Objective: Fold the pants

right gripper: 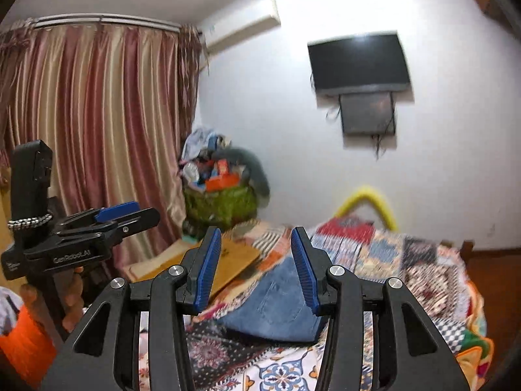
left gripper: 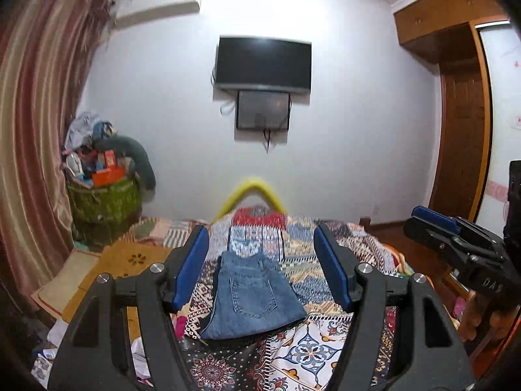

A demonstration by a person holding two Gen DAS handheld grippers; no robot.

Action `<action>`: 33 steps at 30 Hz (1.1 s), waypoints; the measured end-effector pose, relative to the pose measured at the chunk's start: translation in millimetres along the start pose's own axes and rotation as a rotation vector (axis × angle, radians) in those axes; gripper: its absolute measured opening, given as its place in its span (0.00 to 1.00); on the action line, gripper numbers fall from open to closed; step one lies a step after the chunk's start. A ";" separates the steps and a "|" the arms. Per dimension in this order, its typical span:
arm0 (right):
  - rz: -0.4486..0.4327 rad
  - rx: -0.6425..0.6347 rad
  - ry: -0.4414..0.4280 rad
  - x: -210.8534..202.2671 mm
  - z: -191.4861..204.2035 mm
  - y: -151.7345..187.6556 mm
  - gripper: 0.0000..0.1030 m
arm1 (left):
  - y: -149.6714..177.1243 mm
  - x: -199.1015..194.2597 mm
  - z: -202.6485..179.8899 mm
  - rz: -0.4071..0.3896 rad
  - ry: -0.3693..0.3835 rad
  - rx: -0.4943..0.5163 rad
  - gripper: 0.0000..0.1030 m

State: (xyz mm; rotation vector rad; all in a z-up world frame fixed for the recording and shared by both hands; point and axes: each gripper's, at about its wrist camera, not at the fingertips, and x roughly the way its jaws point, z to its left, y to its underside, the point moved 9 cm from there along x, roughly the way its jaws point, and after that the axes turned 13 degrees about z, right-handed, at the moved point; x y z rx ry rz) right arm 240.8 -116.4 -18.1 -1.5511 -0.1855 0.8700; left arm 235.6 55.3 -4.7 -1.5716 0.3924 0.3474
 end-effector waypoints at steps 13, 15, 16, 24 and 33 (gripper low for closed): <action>-0.071 -0.001 0.131 -29.5 20.8 13.0 0.91 | 26.3 -38.7 -5.4 -0.078 -0.036 -0.003 1.00; -0.065 -0.003 0.144 -29.4 20.6 12.8 1.00 | 29.8 -35.5 -4.1 -0.069 -0.039 -0.012 1.00; -0.067 -0.006 0.147 -29.9 20.3 12.0 1.00 | 31.0 -33.8 -3.3 -0.066 -0.040 -0.016 1.00; -0.053 0.020 0.143 -30.9 14.4 15.6 1.00 | 38.9 -30.2 -2.9 -0.052 -0.043 -0.031 1.00; -0.039 0.035 0.137 -33.0 12.0 26.5 1.00 | 44.2 -24.0 2.3 -0.034 -0.040 -0.045 1.00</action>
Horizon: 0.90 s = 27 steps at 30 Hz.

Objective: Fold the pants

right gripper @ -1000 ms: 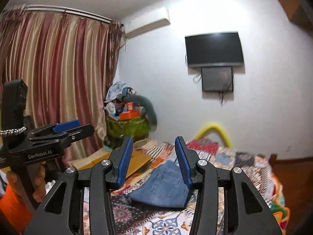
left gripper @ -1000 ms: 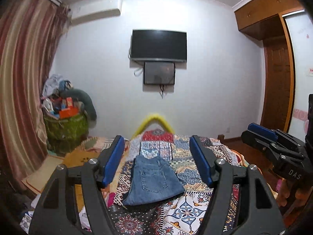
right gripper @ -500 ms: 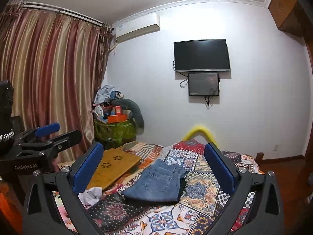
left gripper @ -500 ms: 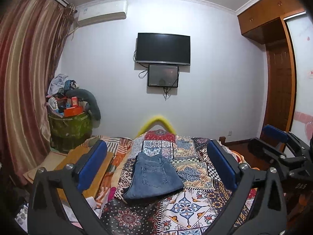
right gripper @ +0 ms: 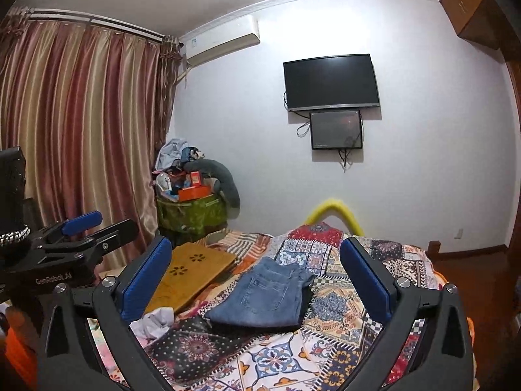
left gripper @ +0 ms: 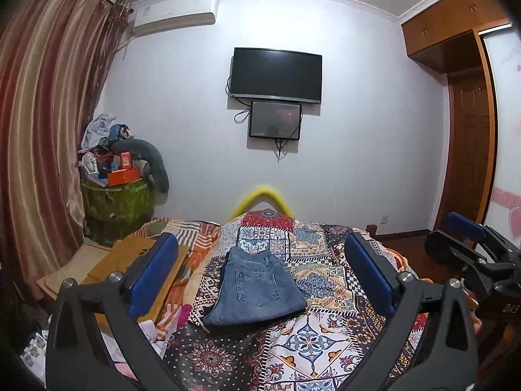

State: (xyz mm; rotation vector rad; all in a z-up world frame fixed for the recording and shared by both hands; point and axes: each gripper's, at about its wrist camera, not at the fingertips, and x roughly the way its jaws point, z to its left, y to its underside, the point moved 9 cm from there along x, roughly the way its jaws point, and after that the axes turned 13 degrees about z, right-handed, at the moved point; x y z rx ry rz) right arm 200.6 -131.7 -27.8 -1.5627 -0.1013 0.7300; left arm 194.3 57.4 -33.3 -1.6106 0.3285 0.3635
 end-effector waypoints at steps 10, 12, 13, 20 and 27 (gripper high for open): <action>0.026 0.020 -0.002 1.6 -6.4 6.6 1.00 | 5.3 8.8 -2.8 0.019 -0.011 0.010 1.00; 0.029 0.025 -0.002 1.5 -7.4 7.1 1.00 | 5.9 10.4 -3.3 0.024 -0.007 0.010 1.00; 0.031 0.027 -0.002 1.3 -8.1 7.5 1.00 | 6.6 11.1 -3.5 0.026 -0.007 0.009 1.00; 0.037 0.035 -0.001 -0.7 -9.7 7.1 1.00 | 8.8 15.4 -6.0 0.035 -0.011 0.022 1.00; 0.037 0.042 0.000 -3.4 -12.0 6.4 1.00 | 8.5 14.1 -8.9 0.034 -0.001 0.033 1.00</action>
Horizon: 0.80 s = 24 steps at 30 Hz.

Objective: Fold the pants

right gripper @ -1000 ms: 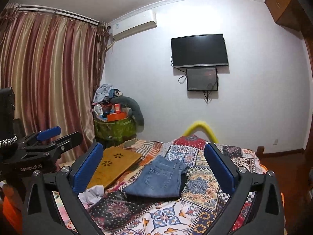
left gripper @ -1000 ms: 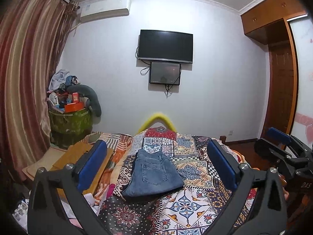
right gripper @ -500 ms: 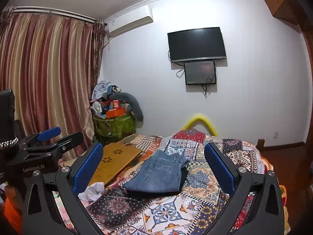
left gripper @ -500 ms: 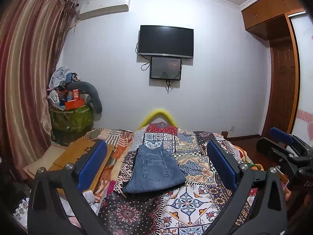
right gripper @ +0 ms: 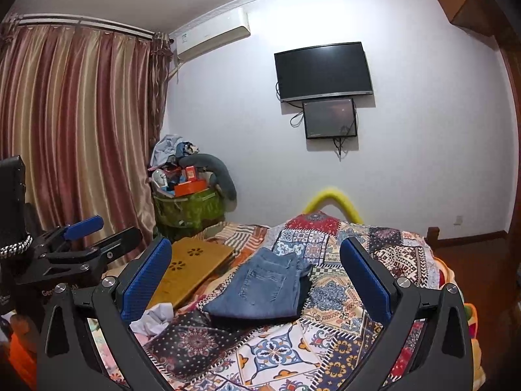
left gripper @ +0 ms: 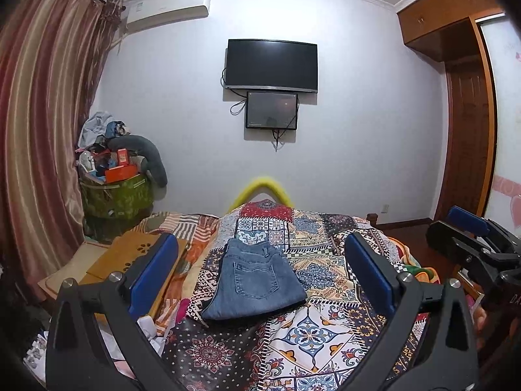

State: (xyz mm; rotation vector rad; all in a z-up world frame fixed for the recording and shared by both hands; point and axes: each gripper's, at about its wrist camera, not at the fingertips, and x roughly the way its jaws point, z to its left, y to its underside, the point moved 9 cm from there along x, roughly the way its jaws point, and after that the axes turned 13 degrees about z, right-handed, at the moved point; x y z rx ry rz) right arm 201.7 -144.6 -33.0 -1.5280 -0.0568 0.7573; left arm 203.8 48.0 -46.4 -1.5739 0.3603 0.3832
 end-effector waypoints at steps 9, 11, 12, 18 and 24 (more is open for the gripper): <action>0.003 0.005 0.001 -0.3 -1.8 0.2 1.00 | -0.8 -0.5 -6.7 0.001 0.008 0.013 1.00; 0.004 0.008 -0.001 0.0 -3.5 0.6 1.00 | -0.6 -0.9 -8.0 0.002 0.016 0.013 1.00; 0.005 0.011 -0.002 0.0 -4.0 0.9 1.00 | -0.9 -0.9 -8.6 0.002 0.017 0.012 1.00; 0.015 0.021 -0.001 1.8 -6.7 4.6 1.00 | -1.7 -0.3 -10.5 0.003 0.022 0.014 1.00; 0.014 0.022 0.002 2.1 -7.4 4.1 1.00 | -1.4 -0.8 -12.3 0.002 0.028 0.022 1.00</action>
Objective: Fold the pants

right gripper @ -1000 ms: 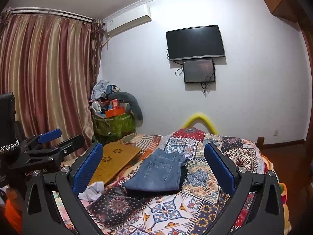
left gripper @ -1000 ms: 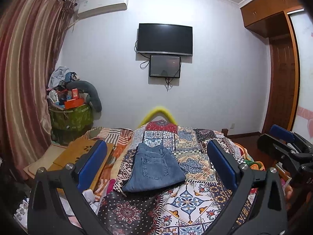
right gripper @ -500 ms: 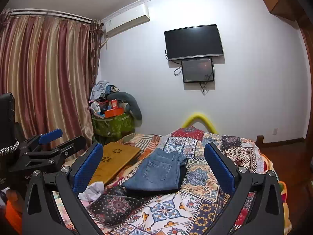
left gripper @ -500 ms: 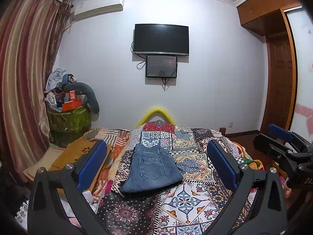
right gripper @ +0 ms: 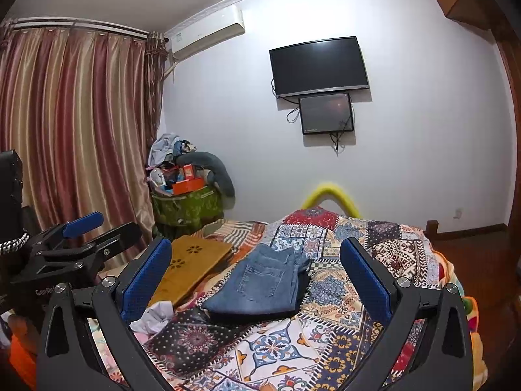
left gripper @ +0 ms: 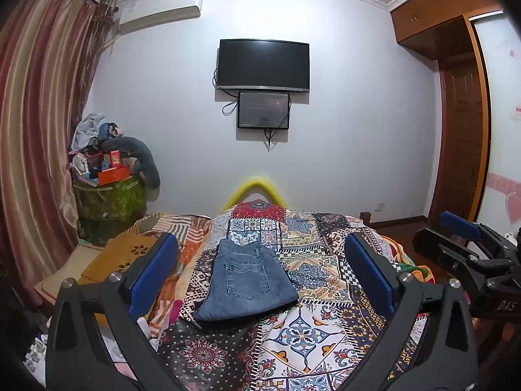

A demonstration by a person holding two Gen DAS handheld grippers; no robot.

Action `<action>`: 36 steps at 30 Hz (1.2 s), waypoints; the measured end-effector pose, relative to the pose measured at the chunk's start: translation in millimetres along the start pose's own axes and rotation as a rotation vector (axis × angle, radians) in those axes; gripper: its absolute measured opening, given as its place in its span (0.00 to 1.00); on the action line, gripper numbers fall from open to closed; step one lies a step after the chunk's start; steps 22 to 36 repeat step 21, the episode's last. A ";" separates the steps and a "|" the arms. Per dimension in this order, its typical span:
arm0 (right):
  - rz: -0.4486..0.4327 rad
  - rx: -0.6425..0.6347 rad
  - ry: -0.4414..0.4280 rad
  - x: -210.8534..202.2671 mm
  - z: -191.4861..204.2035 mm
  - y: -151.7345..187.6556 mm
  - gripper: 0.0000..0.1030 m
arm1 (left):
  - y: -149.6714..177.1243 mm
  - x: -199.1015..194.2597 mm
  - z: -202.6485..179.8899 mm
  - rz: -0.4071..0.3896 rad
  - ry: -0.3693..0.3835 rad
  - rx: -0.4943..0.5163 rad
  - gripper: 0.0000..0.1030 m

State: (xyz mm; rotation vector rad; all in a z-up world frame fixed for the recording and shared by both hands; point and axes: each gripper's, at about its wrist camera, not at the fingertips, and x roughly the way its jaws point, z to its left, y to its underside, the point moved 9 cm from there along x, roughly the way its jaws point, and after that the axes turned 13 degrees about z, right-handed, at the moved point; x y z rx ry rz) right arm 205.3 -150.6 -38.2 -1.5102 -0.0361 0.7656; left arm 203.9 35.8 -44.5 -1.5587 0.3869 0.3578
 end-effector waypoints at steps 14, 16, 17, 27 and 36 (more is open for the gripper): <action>0.002 0.001 0.002 2.1 -0.7 0.2 1.00 | 2.5 3.1 -2.0 0.021 0.022 0.003 1.00; 0.006 0.000 0.001 3.0 -0.2 1.4 1.00 | 3.4 3.7 -1.8 0.026 0.025 0.001 1.00; 0.008 0.001 0.000 3.5 -0.1 1.5 1.00 | 4.2 4.3 -1.6 0.028 0.027 -0.001 1.00; 0.011 0.003 -0.002 4.7 0.0 1.5 1.00 | 5.6 6.3 -0.9 0.034 0.024 -0.004 1.00; 0.011 0.003 -0.002 4.7 0.0 1.5 1.00 | 5.6 6.3 -0.9 0.034 0.024 -0.004 1.00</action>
